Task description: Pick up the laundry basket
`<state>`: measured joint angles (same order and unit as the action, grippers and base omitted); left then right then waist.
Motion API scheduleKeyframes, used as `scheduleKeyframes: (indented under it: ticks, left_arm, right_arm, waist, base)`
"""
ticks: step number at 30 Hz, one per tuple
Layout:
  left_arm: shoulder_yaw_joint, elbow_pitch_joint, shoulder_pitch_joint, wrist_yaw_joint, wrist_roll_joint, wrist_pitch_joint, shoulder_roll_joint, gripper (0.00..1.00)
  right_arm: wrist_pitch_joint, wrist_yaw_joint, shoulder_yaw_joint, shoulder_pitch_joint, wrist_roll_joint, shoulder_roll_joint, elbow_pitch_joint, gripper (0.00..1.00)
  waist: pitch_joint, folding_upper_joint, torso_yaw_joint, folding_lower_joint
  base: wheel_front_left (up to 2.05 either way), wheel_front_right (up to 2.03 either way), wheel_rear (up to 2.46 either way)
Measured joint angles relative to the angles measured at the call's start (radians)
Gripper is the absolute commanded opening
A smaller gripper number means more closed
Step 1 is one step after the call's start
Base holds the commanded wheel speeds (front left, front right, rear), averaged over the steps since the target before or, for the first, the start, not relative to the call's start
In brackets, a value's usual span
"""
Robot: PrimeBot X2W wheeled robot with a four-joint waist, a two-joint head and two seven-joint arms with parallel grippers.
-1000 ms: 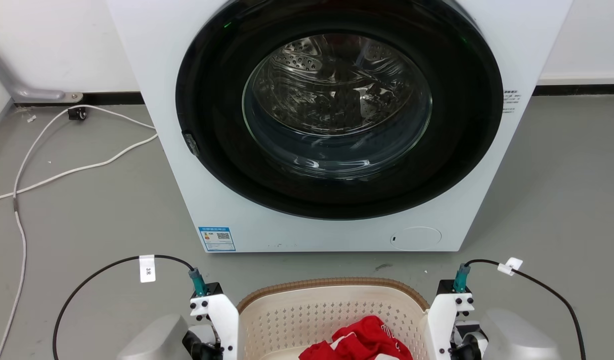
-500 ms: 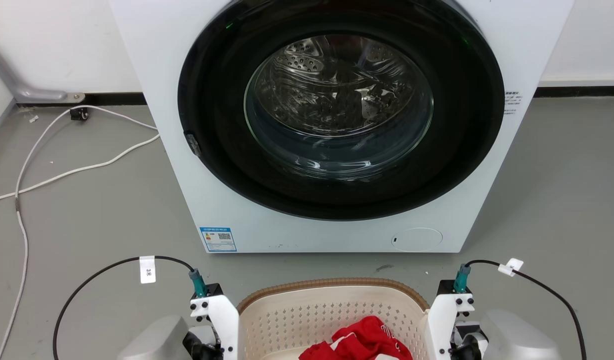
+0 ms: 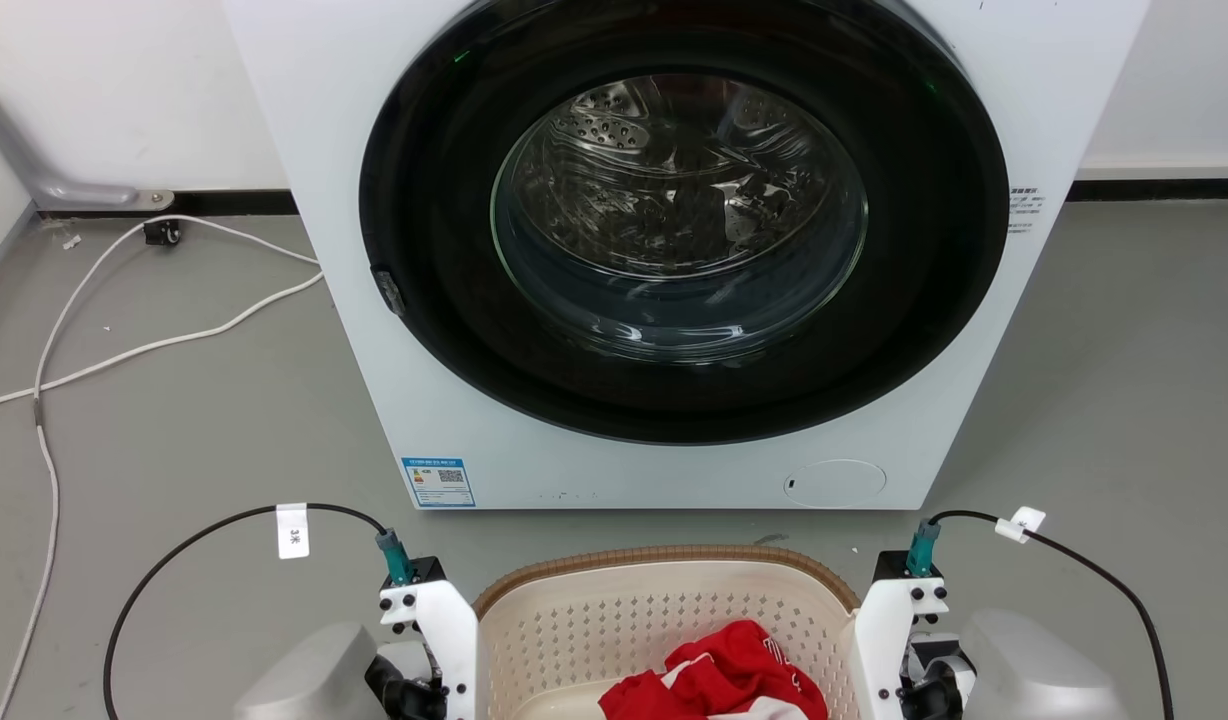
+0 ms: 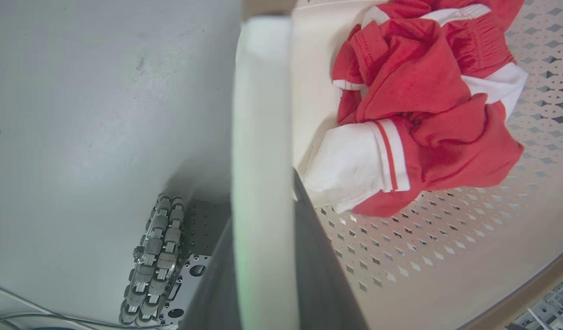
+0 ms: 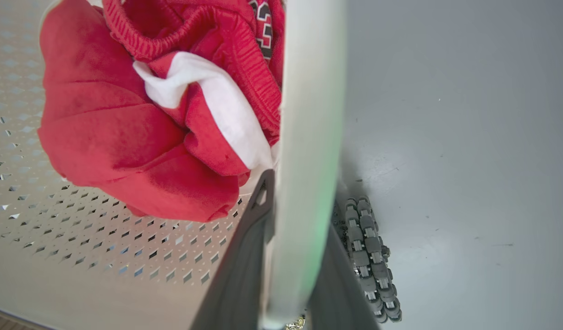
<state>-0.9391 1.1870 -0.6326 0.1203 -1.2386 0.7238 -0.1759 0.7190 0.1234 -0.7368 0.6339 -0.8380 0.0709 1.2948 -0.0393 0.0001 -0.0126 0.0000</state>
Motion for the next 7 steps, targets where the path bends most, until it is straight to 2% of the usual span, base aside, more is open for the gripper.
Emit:
scheduleKeyframes:
  ticks: [7]
  left_arm:
    - [-0.007, 0.0, -0.002, 0.0, -0.007, -0.014, 0.0, 0.0]
  right_arm:
    - [0.005, 0.0, -0.001, 0.003, 0.002, 0.001, 0.0, 0.0]
  waist:
    - [0.0, 0.0, -0.002, 0.0001]
  base:
    - [0.0, 0.0, 0.0]
